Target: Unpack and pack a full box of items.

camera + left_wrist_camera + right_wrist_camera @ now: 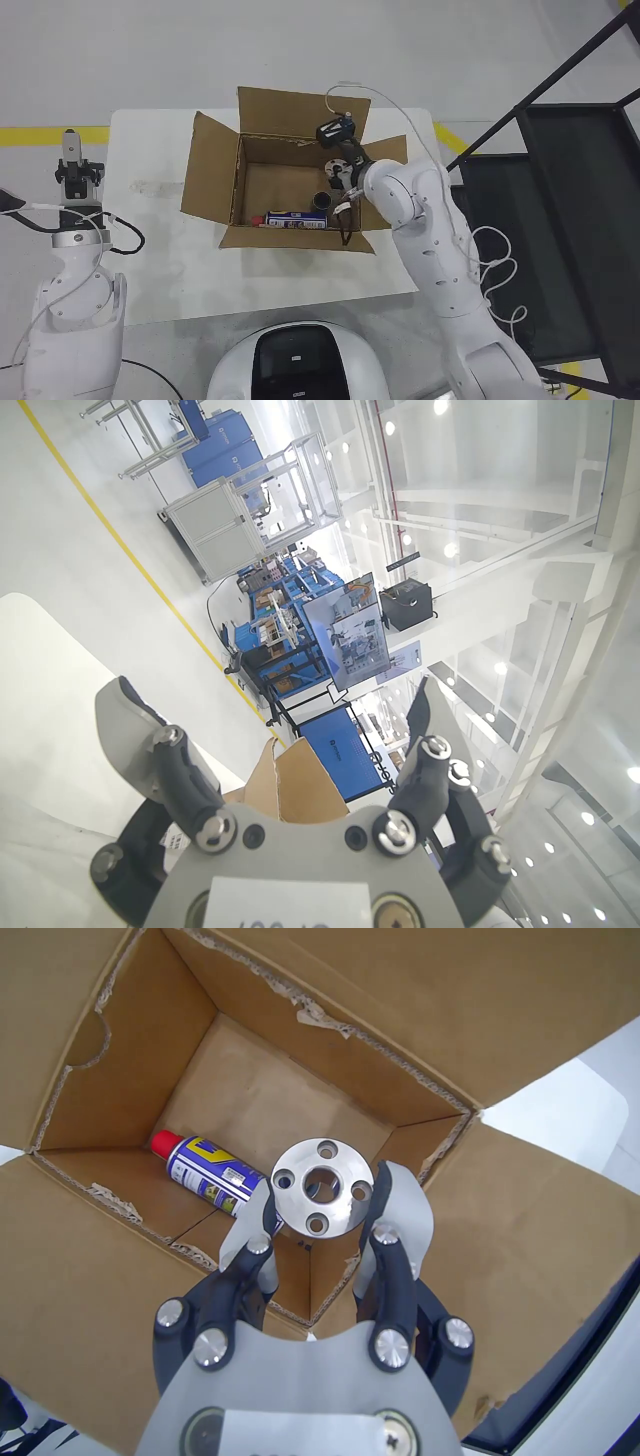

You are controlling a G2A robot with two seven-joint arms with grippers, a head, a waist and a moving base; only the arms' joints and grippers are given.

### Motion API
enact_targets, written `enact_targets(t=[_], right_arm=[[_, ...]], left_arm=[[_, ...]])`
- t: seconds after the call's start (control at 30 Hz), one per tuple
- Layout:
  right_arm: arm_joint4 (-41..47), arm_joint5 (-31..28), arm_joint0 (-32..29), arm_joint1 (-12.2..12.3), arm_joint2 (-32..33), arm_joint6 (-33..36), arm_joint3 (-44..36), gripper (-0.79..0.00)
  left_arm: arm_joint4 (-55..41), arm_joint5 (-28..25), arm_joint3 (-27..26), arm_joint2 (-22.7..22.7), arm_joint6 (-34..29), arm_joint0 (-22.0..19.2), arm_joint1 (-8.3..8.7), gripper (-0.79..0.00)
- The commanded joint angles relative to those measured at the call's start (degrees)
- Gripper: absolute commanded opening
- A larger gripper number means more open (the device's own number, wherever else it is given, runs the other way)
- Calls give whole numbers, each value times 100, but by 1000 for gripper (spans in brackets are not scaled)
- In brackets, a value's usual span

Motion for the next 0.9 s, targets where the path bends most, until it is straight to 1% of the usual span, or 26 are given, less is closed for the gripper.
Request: enact_targets(t=[0.0,0.07,0.17,0.33,0.4,0.5,0.87], right_arm=[[-29,6,-41,16,40,9,51,-785],[-182,-36,-118,29,-42,-132,222,-785],[-189,23,-138,11,-243,-368,484,-785],[-168,388,96,-61,-550,-997,1191,-785],[-133,467,225,-90,-665,-1058,1469,-785],[150,478,328,-126,-770,-979,1676,-785],[200,374,289,-128,-961,-969,2061,-785]], left_arm=[[0,0,0,0,0,0,0,0],[0,0,0,0,0,0,0,0],[0,0,0,0,0,0,0,0],[0,0,0,0,0,0,0,0],[0,0,0,0,0,0,0,0],[0,0,0,0,0,0,0,0],[0,0,0,0,0,0,0,0]])
